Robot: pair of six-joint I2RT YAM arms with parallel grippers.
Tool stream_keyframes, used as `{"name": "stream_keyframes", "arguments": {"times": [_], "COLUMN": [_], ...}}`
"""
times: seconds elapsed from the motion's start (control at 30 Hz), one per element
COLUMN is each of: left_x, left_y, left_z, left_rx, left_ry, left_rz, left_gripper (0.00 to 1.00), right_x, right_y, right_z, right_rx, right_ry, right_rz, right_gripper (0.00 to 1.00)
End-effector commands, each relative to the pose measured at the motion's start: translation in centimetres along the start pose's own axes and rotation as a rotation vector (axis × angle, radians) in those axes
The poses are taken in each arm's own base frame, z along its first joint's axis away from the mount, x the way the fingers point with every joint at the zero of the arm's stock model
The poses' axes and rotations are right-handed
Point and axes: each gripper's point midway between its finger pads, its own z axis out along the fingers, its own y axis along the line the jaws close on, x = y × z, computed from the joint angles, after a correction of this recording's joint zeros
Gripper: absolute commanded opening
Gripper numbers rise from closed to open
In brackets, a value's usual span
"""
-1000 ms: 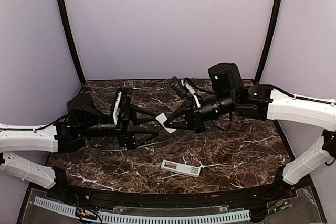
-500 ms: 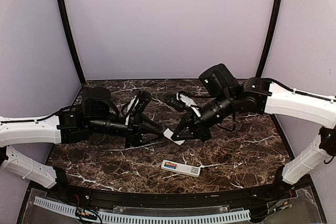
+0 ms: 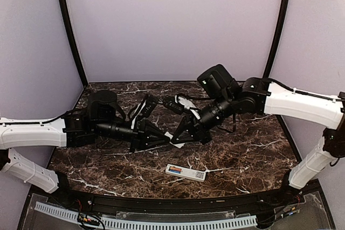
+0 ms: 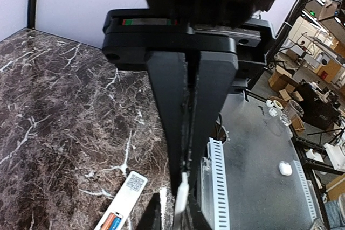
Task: Load the batteries into the remote control
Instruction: Pass from the right arm to the left
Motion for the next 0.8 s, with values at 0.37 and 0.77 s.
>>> {"name": "stream_keyframes", "arguments": {"times": [0.37, 0.77], "left_x": [-0.8, 0.4], "left_y": [-0.6, -0.7], "left_z": [-0.6, -0.8], "left_rx": [0.013, 0.017], "left_ry": [-0.031, 0.004], "left_rz": [0.017, -0.001], "left_gripper": [0.3, 0.0], "right_x": [0.0, -0.5], "right_y": [0.4, 0.4], "right_z": [1.0, 0.7], "right_rx": [-0.048, -0.04], "right_ry": [0.037, 0.031], "right_rz": [-0.014, -0.027], "right_gripper": [0.0, 0.0]}}
